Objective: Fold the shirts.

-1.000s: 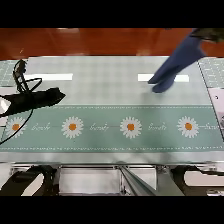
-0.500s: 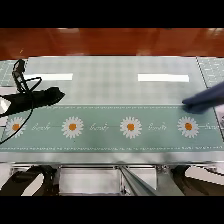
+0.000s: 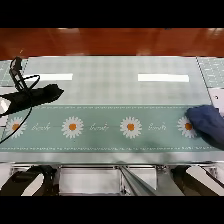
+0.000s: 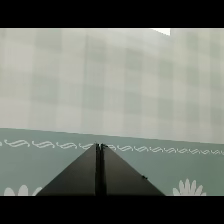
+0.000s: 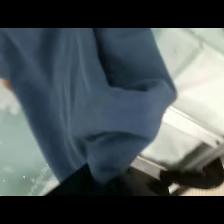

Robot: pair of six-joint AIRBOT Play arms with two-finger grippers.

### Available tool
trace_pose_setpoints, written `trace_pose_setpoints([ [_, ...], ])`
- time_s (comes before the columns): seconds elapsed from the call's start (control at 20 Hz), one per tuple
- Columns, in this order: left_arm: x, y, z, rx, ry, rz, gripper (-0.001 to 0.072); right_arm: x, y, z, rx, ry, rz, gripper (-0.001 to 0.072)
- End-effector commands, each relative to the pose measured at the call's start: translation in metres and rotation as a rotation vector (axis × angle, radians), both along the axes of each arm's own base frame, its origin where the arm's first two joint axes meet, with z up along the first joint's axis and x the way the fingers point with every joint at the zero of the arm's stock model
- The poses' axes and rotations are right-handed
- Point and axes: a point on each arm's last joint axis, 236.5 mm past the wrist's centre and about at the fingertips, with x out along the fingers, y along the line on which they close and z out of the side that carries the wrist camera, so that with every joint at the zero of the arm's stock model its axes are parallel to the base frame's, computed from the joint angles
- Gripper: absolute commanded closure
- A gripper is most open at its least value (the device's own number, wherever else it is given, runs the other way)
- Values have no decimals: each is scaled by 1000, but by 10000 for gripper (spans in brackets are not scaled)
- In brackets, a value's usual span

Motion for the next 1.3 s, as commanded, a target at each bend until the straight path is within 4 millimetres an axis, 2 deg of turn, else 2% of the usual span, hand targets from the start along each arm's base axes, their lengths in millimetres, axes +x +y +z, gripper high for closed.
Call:
trace_pose_setpoints([
  [0.0,5,2,1,2,-16,14,688,-52,38,-33,112,147,-71,299],
  [0.2,26,7,7,15,-56,33,688,-48,34,-28,97,129,-72,302],
  [0.3,45,6,27,45,-109,6,688,-22,28,-11,76,19,-93,328],
  [0.35,59,6,45,50,-147,0,688,4,28,2,87,-90,-88,467],
  [0.4,74,5,66,49,-187,0,688,47,30,23,113,-273,-58,681],
  [0.5,97,-2,107,43,-254,-19,688,153,41,89,95,-718,52,677],
  [0.55,107,-11,125,40,-272,-48,688,204,60,131,68,-947,153,677],
  [0.6,111,-24,135,39,-267,-95,688,246,103,172,72,-1151,318,677],
  [0.65,111,-44,136,45,-237,-170,689,269,150,187,80,-1238,467,677],
  [0.7,107,-64,129,77,-209,-269,689,286,200,178,65,-1225,622,677],
  [0.75,103,-74,111,175,-197,-370,689,293,235,140,-8,-1098,799,677],
  [0.8,100,-69,80,265,-115,-383,689,291,244,84,-109,-875,928,677],
  [0.85,95,-57,50,304,-10,-326,689,283,238,36,-202,-637,986,678],
  [0.9,87,-45,23,320,81,-271,688,273,232,1,-282,-447,1062,679],
  [0.95,75,-40,-1,296,167,-231,688,270,232,-20,-326,-340,1140,679],
  [1.0,63,-38,-21,291,235,-229,688,270,236,-32,-334,-297,1178,679],
  [1.1,48,-38,-41,299,297,-247,688,272,246,-46,-296,-285,1186,678],
  [1.25,46,-37,-44,300,306,-249,688,280,247,-45,-310,-318,1180,678],
])
